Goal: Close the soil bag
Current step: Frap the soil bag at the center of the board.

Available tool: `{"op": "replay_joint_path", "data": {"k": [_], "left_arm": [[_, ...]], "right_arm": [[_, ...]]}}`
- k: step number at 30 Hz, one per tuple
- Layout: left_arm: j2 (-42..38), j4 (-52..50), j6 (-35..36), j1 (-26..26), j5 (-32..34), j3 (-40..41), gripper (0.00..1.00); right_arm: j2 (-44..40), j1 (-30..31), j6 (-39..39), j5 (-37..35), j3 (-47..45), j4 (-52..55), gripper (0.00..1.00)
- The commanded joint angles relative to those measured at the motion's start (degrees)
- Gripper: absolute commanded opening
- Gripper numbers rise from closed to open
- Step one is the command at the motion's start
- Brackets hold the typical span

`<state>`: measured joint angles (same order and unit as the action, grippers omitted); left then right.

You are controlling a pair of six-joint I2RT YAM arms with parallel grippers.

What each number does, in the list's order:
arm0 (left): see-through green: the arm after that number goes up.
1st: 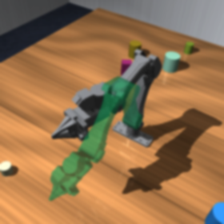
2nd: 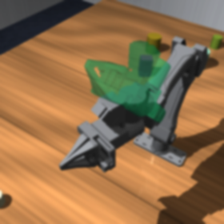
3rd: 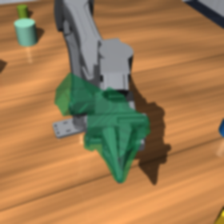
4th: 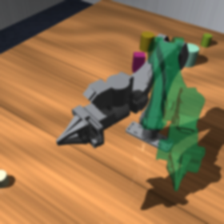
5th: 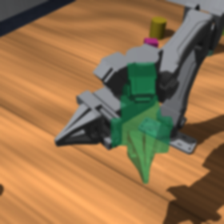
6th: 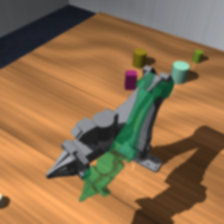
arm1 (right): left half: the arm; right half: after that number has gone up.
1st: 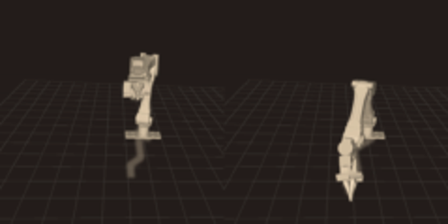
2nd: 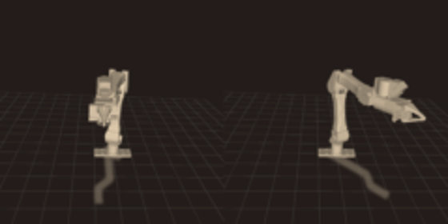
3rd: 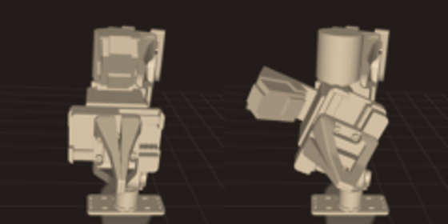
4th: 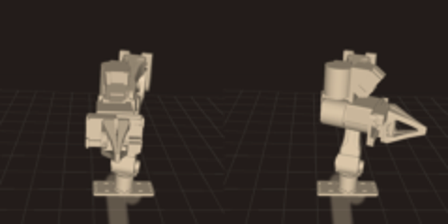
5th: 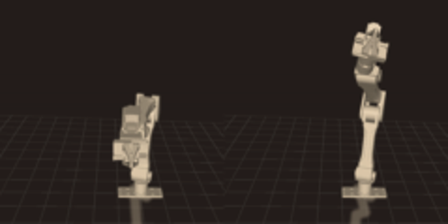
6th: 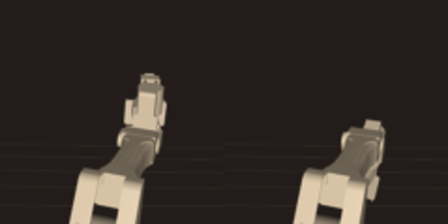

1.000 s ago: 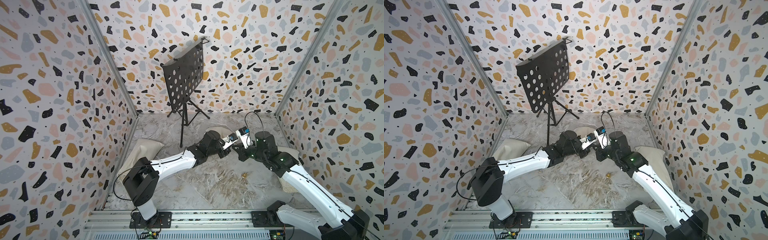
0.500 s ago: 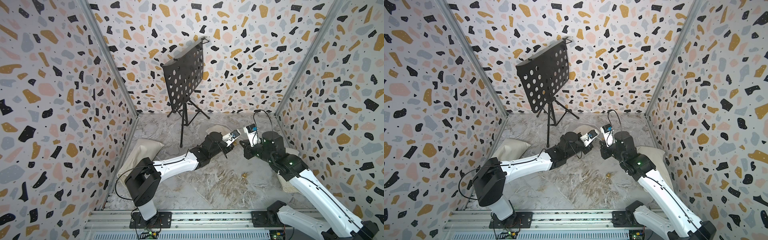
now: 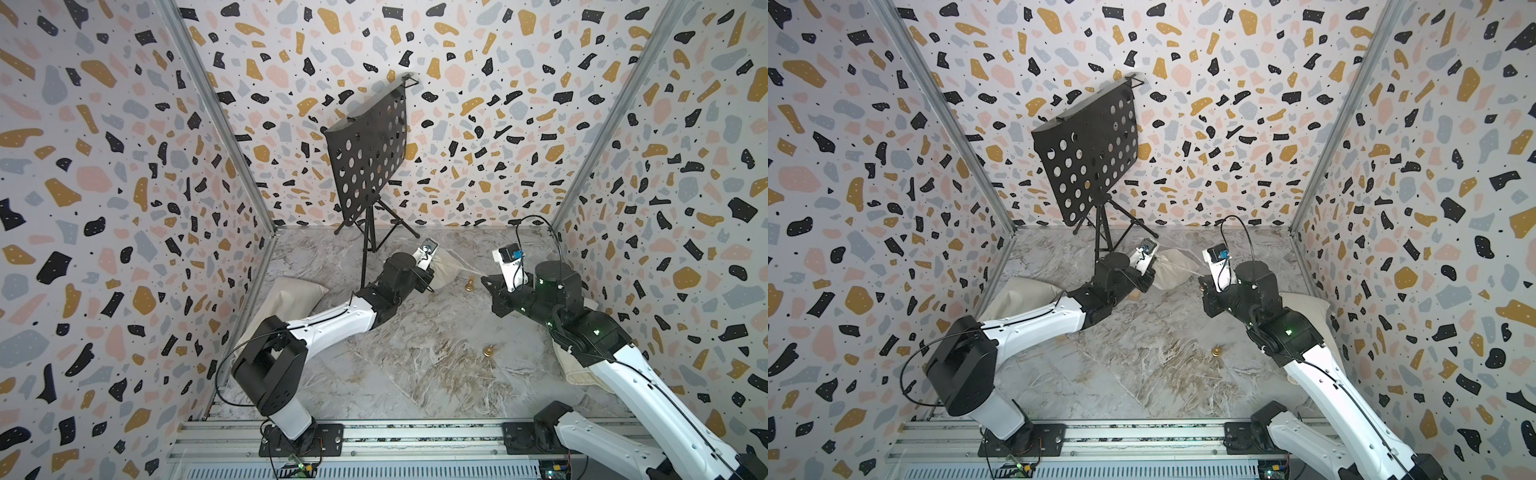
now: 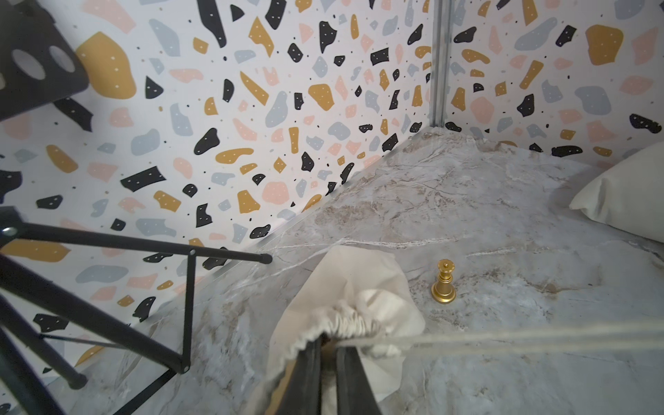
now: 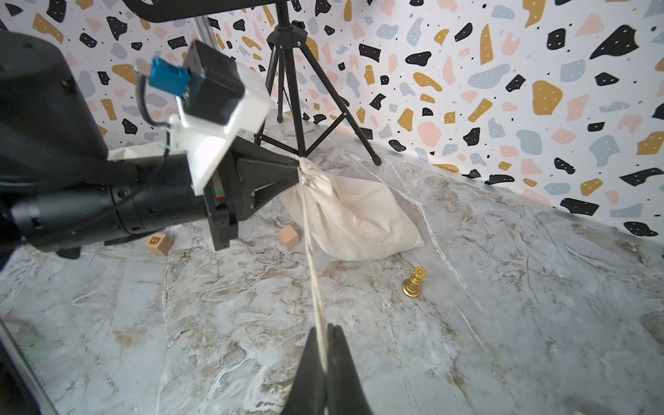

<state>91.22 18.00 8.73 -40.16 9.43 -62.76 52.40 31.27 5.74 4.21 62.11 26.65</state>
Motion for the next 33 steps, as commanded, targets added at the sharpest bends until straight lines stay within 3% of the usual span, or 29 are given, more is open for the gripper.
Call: {"op": "replay_joint_path", "data": {"k": [1, 6, 10, 17, 22, 28, 33], "left_arm": [[-3.9, -15.3, -2.0, 10.0, 16.8, 4.4, 0.07], [-13.7, -7.1, -3.7, 9.3, -2.9, 12.7, 0.15], [-15.4, -5.2, -4.7, 6.9, -11.9, 14.2, 0.19], [-24.5, -3.6, -1.1, 2.9, -15.6, 17.2, 0.37], [-30.1, -1.2, 1.9, -0.5, -16.0, 20.9, 0.46], [-26.1, -4.0, 6.7, -3.6, -13.9, 17.9, 0.53], [-20.5, -3.9, 11.0, -4.7, -8.3, 13.4, 0.54]], "right_arm": [[-5.8, -0.6, -0.3, -0.9, 7.7, -3.5, 0.0], [-2.0, -0.5, 0.6, 5.1, 7.6, -3.4, 0.0], [3.7, -0.6, 1.7, 12.5, 8.3, -3.8, 0.0], [9.7, -0.3, 4.1, 19.2, 10.5, -5.9, 0.0], [10.7, 0.8, 3.7, 19.3, 11.1, -5.5, 0.0], [11.4, 1.9, 3.4, 19.2, 12.7, -4.5, 0.0], [10.5, 2.4, 3.3, 18.2, 12.5, -4.4, 0.0]]}}
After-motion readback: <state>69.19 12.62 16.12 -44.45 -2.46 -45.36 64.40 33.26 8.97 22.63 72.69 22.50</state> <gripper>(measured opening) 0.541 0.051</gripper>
